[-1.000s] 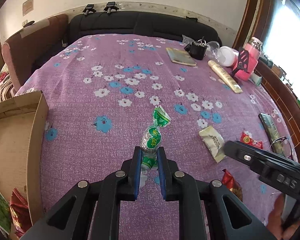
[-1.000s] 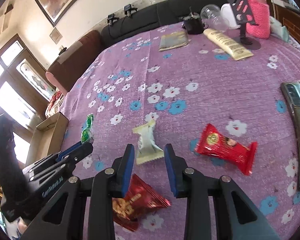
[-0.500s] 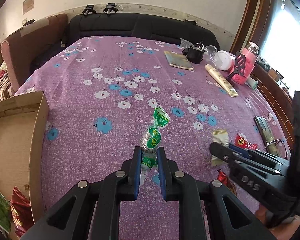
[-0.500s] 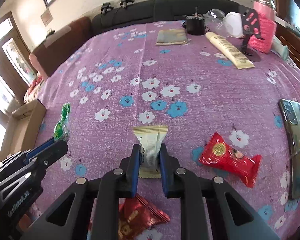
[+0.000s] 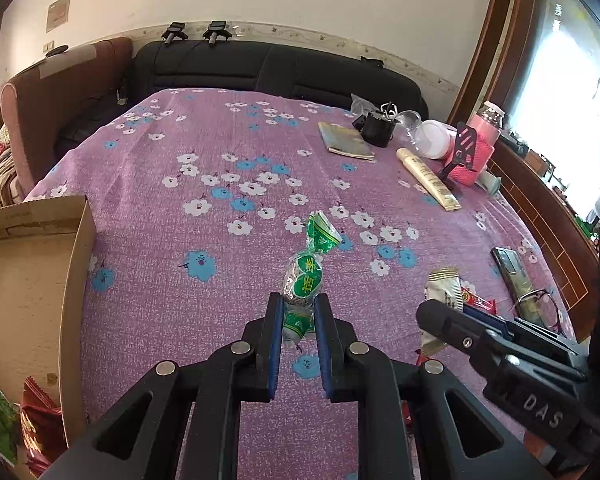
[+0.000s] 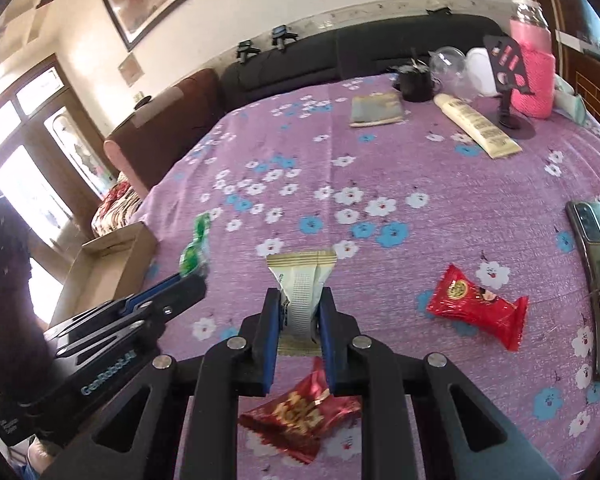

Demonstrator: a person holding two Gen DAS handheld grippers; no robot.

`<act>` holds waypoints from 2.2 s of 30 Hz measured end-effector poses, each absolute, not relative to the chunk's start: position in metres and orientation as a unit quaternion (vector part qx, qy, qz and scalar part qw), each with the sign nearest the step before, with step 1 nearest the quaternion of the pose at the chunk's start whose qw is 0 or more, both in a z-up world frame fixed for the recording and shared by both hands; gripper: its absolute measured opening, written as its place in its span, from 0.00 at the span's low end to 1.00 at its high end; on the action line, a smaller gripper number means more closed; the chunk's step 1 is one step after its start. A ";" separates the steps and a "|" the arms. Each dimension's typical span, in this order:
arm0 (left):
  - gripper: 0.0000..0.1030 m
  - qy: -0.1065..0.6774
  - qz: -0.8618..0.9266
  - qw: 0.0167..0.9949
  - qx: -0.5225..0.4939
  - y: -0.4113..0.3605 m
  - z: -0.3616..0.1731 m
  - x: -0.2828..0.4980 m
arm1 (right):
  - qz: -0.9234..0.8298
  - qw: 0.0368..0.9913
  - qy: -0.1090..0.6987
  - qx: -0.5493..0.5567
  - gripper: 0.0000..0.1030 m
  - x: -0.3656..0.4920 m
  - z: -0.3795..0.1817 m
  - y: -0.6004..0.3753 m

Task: Organize snacks
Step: 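Carry the green candy and cream bar over the cardboard box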

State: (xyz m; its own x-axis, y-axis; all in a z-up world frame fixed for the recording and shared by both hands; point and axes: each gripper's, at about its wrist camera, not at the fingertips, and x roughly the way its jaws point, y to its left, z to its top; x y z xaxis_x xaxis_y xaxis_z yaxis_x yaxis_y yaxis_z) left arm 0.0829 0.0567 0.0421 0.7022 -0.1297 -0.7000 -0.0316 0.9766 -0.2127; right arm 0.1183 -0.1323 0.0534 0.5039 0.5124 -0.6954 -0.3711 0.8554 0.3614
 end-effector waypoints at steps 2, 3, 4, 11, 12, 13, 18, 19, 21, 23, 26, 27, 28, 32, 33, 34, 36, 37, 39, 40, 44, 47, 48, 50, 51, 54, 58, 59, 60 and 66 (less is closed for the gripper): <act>0.15 0.383 -0.026 0.918 -0.102 0.055 0.042 0.082 | 0.258 0.864 0.425 0.076 0.17 0.116 0.054 -0.130; 0.15 0.382 -0.025 0.918 -0.100 0.055 0.043 0.082 | 0.258 0.864 0.425 0.074 0.17 0.115 0.053 -0.128; 0.15 0.380 -0.022 0.920 -0.097 0.054 0.043 0.081 | 0.259 0.864 0.426 0.073 0.17 0.115 0.053 -0.128; 0.15 0.361 -0.004 0.930 -0.072 0.050 0.047 0.077 | 0.254 0.866 0.425 0.071 0.17 0.115 0.052 -0.128; 0.15 0.357 -0.001 0.932 -0.066 0.048 0.049 0.075 | 0.253 0.866 0.425 0.071 0.17 0.115 0.051 -0.128; 0.15 0.353 0.001 0.933 -0.062 0.047 0.050 0.074 | 0.252 0.866 0.425 0.071 0.17 0.115 0.051 -0.128; 0.15 0.326 0.018 0.944 -0.035 0.042 0.057 0.067 | 0.247 0.871 0.420 0.070 0.17 0.114 0.053 -0.130; 0.15 0.321 0.022 0.946 -0.029 0.041 0.058 0.066 | 0.247 0.871 0.418 0.071 0.17 0.114 0.053 -0.130; 0.15 0.310 0.027 0.950 -0.020 0.039 0.061 0.062 | 0.244 0.873 0.416 0.070 0.17 0.113 0.054 -0.130; 0.15 0.301 0.032 0.953 -0.014 0.037 0.064 0.060 | 0.243 0.873 0.416 0.070 0.17 0.112 0.054 -0.130; 0.15 0.290 0.038 0.956 -0.005 0.035 0.067 0.057 | 0.242 0.874 0.416 0.070 0.17 0.112 0.054 -0.130; 0.15 0.288 0.040 0.957 -0.004 0.035 0.068 0.056 | 0.242 0.874 0.415 0.069 0.17 0.112 0.055 -0.130; 0.15 0.285 0.042 0.958 -0.003 0.035 0.069 0.055 | 0.242 0.875 0.415 0.069 0.17 0.112 0.055 -0.130; 0.15 0.277 0.047 0.960 -0.001 0.035 0.071 0.053 | 0.240 0.876 0.413 0.068 0.17 0.111 0.055 -0.130; 0.15 0.275 0.049 0.960 0.000 0.034 0.072 0.053 | 0.240 0.876 0.413 0.068 0.17 0.111 0.056 -0.130; 0.15 0.272 0.051 0.961 0.002 0.033 0.072 0.052 | 0.239 0.877 0.412 0.068 0.17 0.111 0.056 -0.130; 0.15 0.269 0.056 0.962 0.005 0.033 0.073 0.051 | 0.238 0.878 0.409 0.068 0.17 0.111 0.057 -0.130; 0.15 0.267 0.058 0.962 0.006 0.032 0.073 0.051 | 0.238 0.879 0.408 0.068 0.17 0.111 0.058 -0.130; 0.15 0.262 0.062 0.963 0.009 0.031 0.074 0.049 | 0.237 0.881 0.405 0.067 0.17 0.110 0.059 -0.131; 0.15 0.260 0.063 0.963 0.008 0.032 0.074 0.049 | 0.236 0.882 0.403 0.066 0.17 0.109 0.060 -0.131; 0.15 0.257 0.071 0.964 0.004 0.033 0.076 0.046 | 0.236 0.885 0.396 0.064 0.17 0.107 0.064 -0.131; 0.15 0.255 0.079 0.964 0.003 0.032 0.079 0.043 | 0.236 0.886 0.394 0.063 0.17 0.106 0.065 -0.131; 0.15 0.251 0.082 0.965 0.005 0.031 0.081 0.041 | 0.236 0.886 0.393 0.064 0.17 0.106 0.066 -0.131; 0.15 0.244 0.091 0.966 0.012 0.030 0.085 0.036 | 0.238 0.887 0.390 0.066 0.17 0.105 0.068 -0.132; 0.15 0.240 0.092 0.966 0.013 0.030 0.087 0.032 | 0.238 0.888 0.389 0.066 0.17 0.104 0.069 -0.131; 0.15 0.238 0.096 0.966 0.017 0.030 0.090 0.021 | 0.244 0.888 0.385 0.065 0.17 0.102 0.071 -0.130; 0.15 0.238 0.103 0.966 0.015 0.037 0.093 0.006 | 0.253 0.887 0.381 0.062 0.17 0.096 0.074 -0.126; 0.15 0.238 0.106 0.965 0.014 0.039 0.094 0.002 | 0.254 0.887 0.380 0.061 0.17 0.093 0.075 -0.125; 0.15 0.237 0.109 0.965 0.012 0.043 0.096 -0.002 | 0.257 0.887 0.379 0.060 0.17 0.091 0.076 -0.123; 0.16 0.228 0.133 0.965 0.003 0.066 0.101 -0.022 | 0.280 0.882 0.377 0.047 0.17 0.074 0.083 -0.105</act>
